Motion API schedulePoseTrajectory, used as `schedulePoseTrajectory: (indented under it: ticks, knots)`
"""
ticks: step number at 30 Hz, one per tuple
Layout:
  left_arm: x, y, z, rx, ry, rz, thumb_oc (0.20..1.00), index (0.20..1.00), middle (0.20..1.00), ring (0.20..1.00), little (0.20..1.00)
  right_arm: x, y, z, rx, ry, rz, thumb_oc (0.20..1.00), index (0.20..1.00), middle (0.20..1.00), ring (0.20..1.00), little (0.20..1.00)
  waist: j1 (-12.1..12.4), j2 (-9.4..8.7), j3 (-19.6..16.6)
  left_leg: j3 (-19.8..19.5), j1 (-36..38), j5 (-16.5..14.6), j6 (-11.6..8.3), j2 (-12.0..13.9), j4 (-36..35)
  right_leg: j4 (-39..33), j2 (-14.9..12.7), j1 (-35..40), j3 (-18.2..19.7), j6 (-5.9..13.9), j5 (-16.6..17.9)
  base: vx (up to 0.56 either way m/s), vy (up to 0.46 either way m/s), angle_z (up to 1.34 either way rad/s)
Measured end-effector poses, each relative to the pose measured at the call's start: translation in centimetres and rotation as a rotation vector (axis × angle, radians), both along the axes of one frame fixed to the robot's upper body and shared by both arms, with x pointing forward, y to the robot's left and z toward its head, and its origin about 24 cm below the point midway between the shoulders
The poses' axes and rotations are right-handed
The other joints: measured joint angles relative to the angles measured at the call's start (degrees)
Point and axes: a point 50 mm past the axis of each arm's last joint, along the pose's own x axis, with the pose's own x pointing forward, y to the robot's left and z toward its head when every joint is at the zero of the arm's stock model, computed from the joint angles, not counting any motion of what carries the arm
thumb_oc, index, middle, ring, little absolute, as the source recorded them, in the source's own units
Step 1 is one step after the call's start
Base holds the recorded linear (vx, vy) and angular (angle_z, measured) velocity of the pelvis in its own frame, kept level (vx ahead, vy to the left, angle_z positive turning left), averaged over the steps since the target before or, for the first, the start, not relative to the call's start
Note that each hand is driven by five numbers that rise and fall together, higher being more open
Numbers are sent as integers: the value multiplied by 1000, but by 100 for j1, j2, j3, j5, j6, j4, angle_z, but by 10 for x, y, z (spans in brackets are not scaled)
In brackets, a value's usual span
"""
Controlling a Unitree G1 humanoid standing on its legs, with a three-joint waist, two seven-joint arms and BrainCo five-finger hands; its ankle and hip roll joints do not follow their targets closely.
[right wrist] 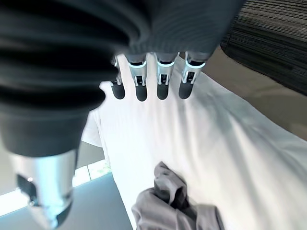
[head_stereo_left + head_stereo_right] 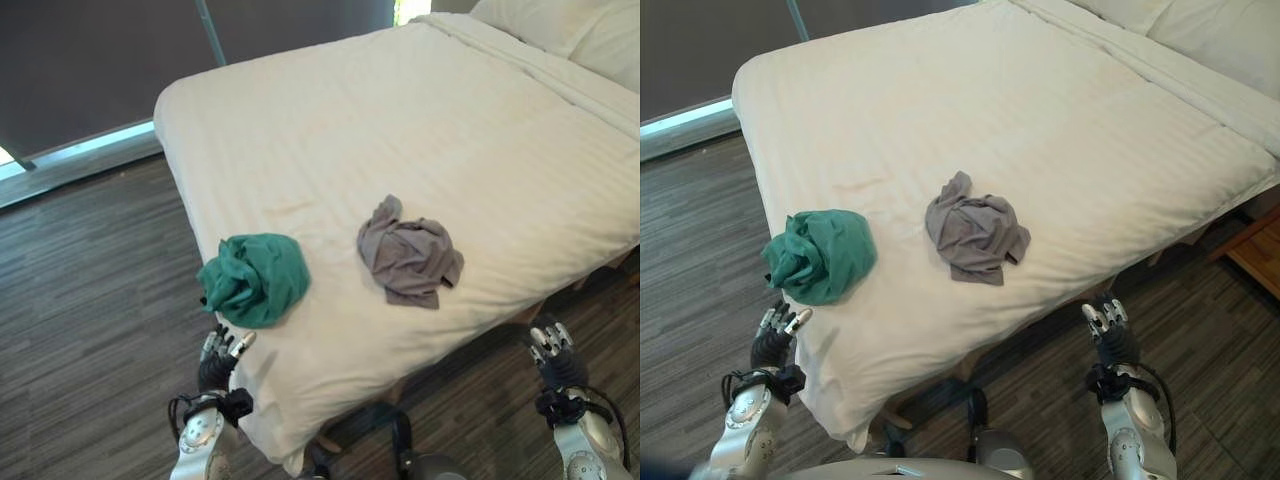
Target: Pick up bed clothes into laundry basket.
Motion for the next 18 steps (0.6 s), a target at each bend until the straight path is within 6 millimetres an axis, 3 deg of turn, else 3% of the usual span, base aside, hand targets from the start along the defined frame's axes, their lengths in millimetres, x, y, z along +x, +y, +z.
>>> schedulePoseTrajectory:
  ticks: [1,2,3,5,6,7,8,10,11,14,17,18]
  knots:
    - [9,8,15,61,-46,-2,1000,1000,1000,1000,1000,0,0,0,1,1,2,1000,1000,1000,1000,1000,-35,9,-13,3,15,-2,-5,-24,-11,-9,-27,-5,9,9,-3,20,48,-2]
    - [33,23,48,219,-92,-47,1000,1000,1000,1000,1000,5,4,-2,1,13,41,1000,1000,1000,1000,1000,-43,-49,-8,8,21,19,-38,-51,2,-6,-42,-17,22,36,33,8,53,-3]
    - [64,38,110,410,-234,-63,1000,1000,1000,1000,1000,11,14,-1,3,6,103,1000,1000,1000,1000,1000,-64,-140,-46,33,-58,33,-60,-63,-3,-9,-67,-98,46,43,45,23,67,-3]
    - [92,37,155,474,-360,-57,1000,1000,1000,1000,1000,10,19,-4,5,20,145,1000,1000,1000,1000,1000,-166,-170,-53,87,-42,46,-83,-124,1,-8,-86,-120,93,88,74,24,61,-2]
    - [123,36,184,521,-379,-46,1000,1000,1000,1000,1000,9,29,-8,9,43,220,1000,1000,1000,1000,1000,-177,-200,-79,136,-68,45,-85,-133,-4,-9,-130,-132,122,108,87,12,40,-29]
    - [129,35,204,541,-425,-35,1000,1000,1000,1000,1000,9,37,-9,27,48,268,1000,1000,1000,1000,1000,-381,-171,-96,267,-110,38,-83,-150,-37,-9,-158,-201,122,149,58,5,44,-43]
    - [131,31,202,552,-416,-52,1000,1000,1000,1000,1000,2,35,-14,32,74,263,1000,1000,1000,1000,1000,-596,-172,-99,298,-96,29,-71,-170,-12,-2,-158,-218,119,155,104,6,54,-35]
    - [135,29,194,545,-381,-61,1000,1000,1000,1000,1000,-4,34,-17,35,96,261,1000,1000,1000,1000,1000,-654,-178,-106,319,-61,29,-70,-175,-6,-3,-114,-261,201,142,152,-9,54,-24]
    - [146,35,175,477,-293,-22,1000,1000,1000,1000,1000,-6,36,-19,40,109,270,1000,1000,1000,1000,1000,-653,-167,-110,344,-106,30,-69,-163,-7,17,-94,-318,240,102,191,-18,34,-27]
    - [149,37,125,332,-105,33,1000,1000,1000,1000,1000,-4,40,-20,48,120,290,1000,1000,1000,1000,1000,-774,-177,-105,419,-187,29,-70,-172,-9,20,-65,-432,293,103,260,-26,35,-14]
    - [143,37,129,313,-157,71,1000,1000,1000,1000,1000,-2,40,-19,46,115,290,1000,1000,1000,1000,1000,-729,-196,-94,431,-342,30,-73,-205,-10,19,-91,-602,331,144,246,6,5,-3]
    - [131,42,135,322,-210,97,1000,1000,1000,1000,1000,-2,40,-19,46,116,287,1000,1000,1000,1000,1000,-693,-195,-93,441,-348,30,-74,-194,-38,-1,-98,-612,344,127,231,34,0,-4]
